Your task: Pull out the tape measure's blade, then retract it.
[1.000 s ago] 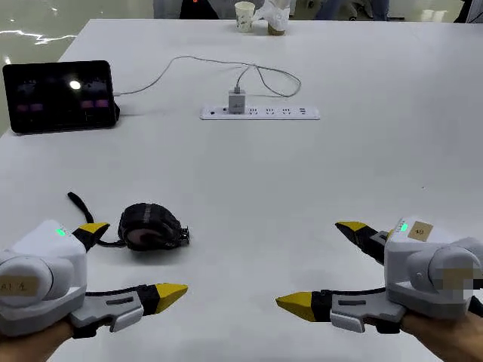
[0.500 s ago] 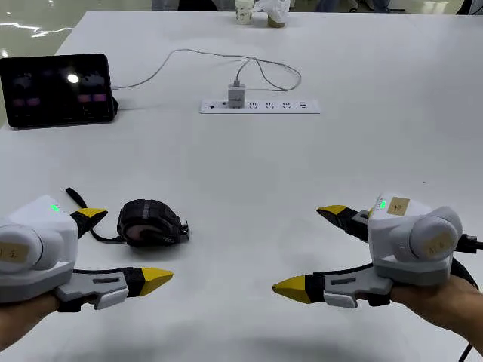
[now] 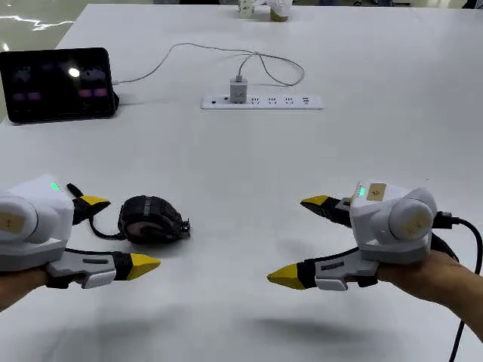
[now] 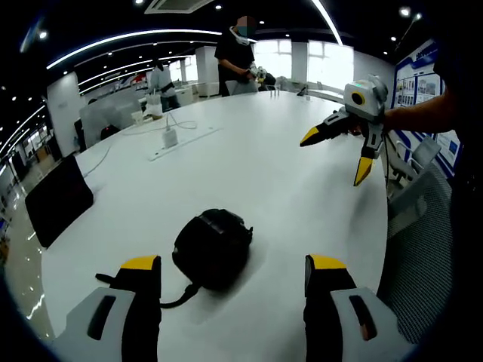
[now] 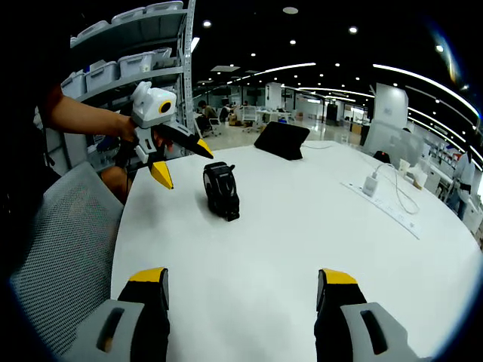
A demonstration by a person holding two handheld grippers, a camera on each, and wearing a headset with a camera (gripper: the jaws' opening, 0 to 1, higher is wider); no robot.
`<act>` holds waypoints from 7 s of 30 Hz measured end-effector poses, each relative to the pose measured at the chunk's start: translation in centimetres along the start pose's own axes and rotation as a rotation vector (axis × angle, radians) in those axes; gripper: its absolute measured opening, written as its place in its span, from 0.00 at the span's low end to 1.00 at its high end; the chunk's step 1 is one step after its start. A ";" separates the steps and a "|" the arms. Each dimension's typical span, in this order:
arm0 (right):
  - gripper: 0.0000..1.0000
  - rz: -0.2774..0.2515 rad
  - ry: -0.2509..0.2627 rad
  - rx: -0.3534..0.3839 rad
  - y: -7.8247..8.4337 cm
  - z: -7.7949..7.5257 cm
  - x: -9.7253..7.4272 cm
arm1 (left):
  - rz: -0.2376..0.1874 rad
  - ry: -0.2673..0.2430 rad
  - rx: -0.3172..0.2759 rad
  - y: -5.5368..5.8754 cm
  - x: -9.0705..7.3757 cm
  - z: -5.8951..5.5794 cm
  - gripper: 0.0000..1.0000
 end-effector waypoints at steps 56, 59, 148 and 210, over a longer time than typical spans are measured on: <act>0.42 0.088 -0.212 -0.160 -1.9 -0.6 9.0 | 0.269 0.283 0.298 0.6 3.1 2.7 0.39; 0.40 0.095 -0.224 -0.175 -2.0 -0.5 9.6 | 0.292 0.304 0.319 0.8 3.2 2.6 0.38; 0.09 0.215 -0.375 -0.356 -1.5 1.1 15.9 | 0.457 0.414 0.517 0.8 5.1 2.0 0.27; 0.09 0.267 -0.355 -0.301 1.4 -2.1 10.5 | 0.461 0.414 0.494 0.7 5.2 2.0 0.27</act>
Point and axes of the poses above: the centre of the closed fingertips' face, and the gripper's own axes: x roughly forward along the fingers, z roughly to its left, y roughly out of its underside, the point moved 1 cm from there along -x, roughly backward along the fingers, and after that the axes turned 4 degrees about -z, right-handed, at the moved point
